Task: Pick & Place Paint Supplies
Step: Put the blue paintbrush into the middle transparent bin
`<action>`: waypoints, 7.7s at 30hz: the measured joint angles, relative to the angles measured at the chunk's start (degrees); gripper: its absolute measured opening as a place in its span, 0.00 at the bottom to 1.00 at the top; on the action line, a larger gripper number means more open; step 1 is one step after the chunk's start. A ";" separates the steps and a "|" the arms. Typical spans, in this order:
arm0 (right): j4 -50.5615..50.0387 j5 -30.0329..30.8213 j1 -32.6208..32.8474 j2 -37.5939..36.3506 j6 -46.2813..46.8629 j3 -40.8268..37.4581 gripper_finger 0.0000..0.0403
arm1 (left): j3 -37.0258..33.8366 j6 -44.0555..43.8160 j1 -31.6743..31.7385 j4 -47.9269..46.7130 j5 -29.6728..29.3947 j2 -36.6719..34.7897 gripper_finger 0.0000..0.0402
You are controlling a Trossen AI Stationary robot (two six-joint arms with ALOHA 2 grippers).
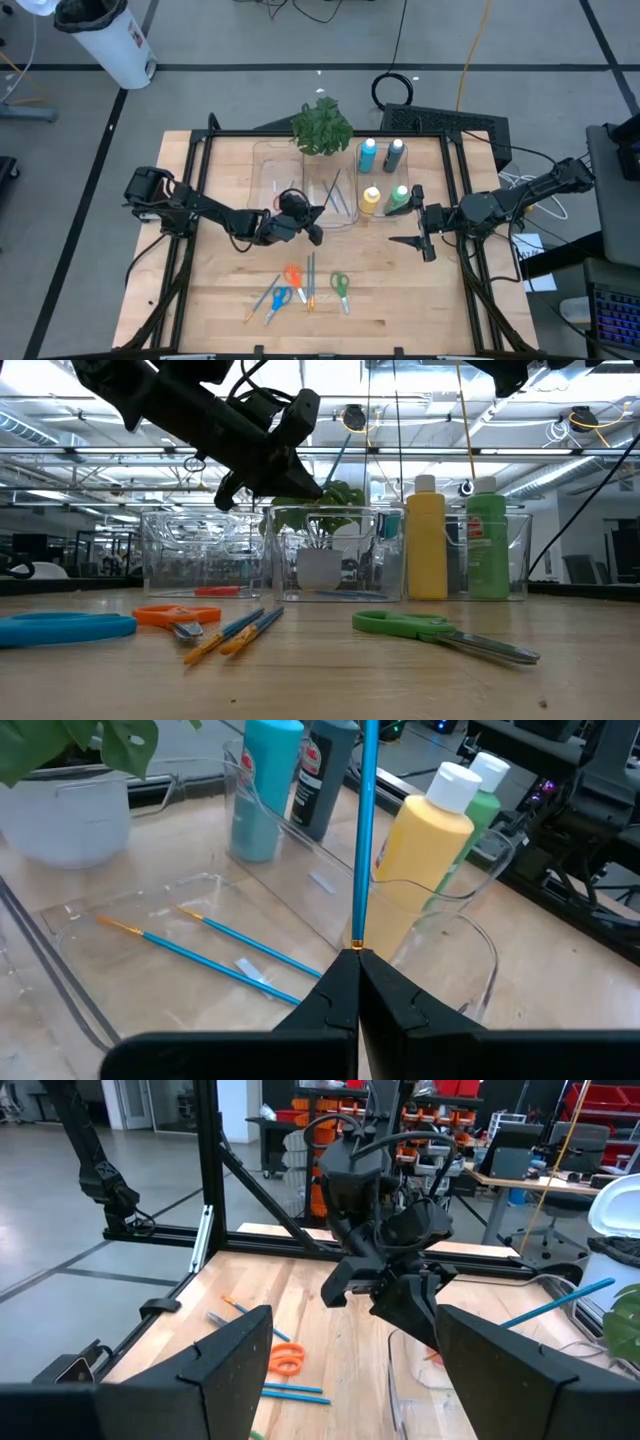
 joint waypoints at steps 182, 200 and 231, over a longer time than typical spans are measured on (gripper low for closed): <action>0.02 0.02 0.00 -0.02 0.43 0.00 0.67 | -0.22 -14.53 -22.70 -52.21 42.36 -4.15 0.01; -0.02 0.02 0.02 -0.02 0.44 0.00 0.67 | -0.13 -23.47 -24.79 -72.94 33.91 -16.21 0.04; -0.07 0.00 0.00 -0.02 1.30 0.00 0.67 | -6.74 -22.14 -27.12 -63.08 33.18 -10.60 0.32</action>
